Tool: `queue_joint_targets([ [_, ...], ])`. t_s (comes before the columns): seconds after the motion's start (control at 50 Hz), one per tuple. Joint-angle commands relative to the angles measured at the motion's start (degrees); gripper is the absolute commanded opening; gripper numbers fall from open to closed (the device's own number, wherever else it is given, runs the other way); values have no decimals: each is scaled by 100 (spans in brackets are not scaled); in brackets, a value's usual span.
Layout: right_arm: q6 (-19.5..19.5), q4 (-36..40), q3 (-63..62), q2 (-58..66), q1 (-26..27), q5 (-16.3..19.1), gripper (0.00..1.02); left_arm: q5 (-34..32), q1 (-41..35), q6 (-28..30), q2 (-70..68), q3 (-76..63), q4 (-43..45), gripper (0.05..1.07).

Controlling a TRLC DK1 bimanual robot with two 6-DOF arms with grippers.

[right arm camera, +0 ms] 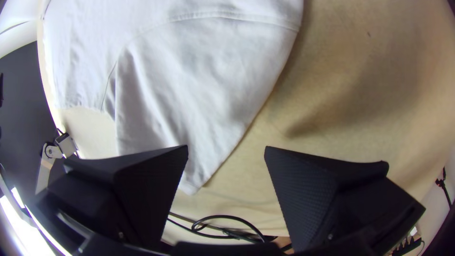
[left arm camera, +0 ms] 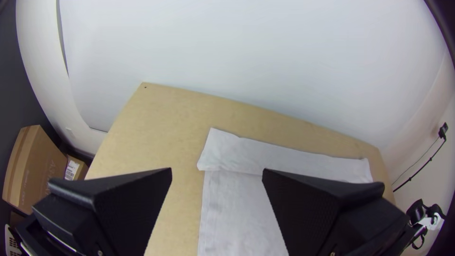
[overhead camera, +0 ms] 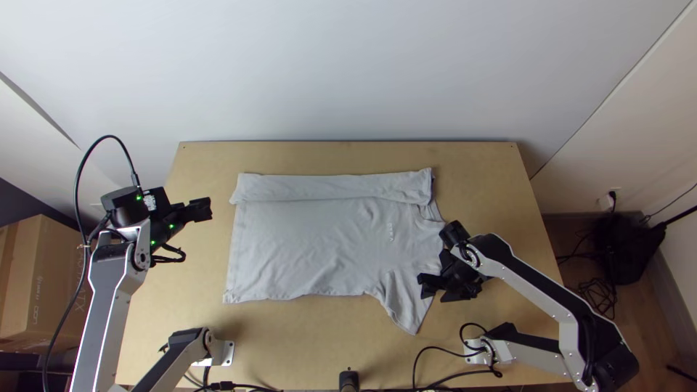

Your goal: Fold the t-shirt

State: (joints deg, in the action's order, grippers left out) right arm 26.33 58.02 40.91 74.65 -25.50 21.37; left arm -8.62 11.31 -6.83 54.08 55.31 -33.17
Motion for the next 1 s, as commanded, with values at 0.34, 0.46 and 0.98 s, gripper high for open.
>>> queue_joint_targets([
  [0.34,-260,-511,-285,559,-386,193,55,-61,-94,59,-126,-29,-181,97],
  [0.46,-268,-775,-373,577,-588,193,30,-78,-349,736,-161,24,-955,98],
  [0.98,-365,-572,-302,-337,-588,-36,2,810,-806,4761,-223,-1224,-4084,77],
])
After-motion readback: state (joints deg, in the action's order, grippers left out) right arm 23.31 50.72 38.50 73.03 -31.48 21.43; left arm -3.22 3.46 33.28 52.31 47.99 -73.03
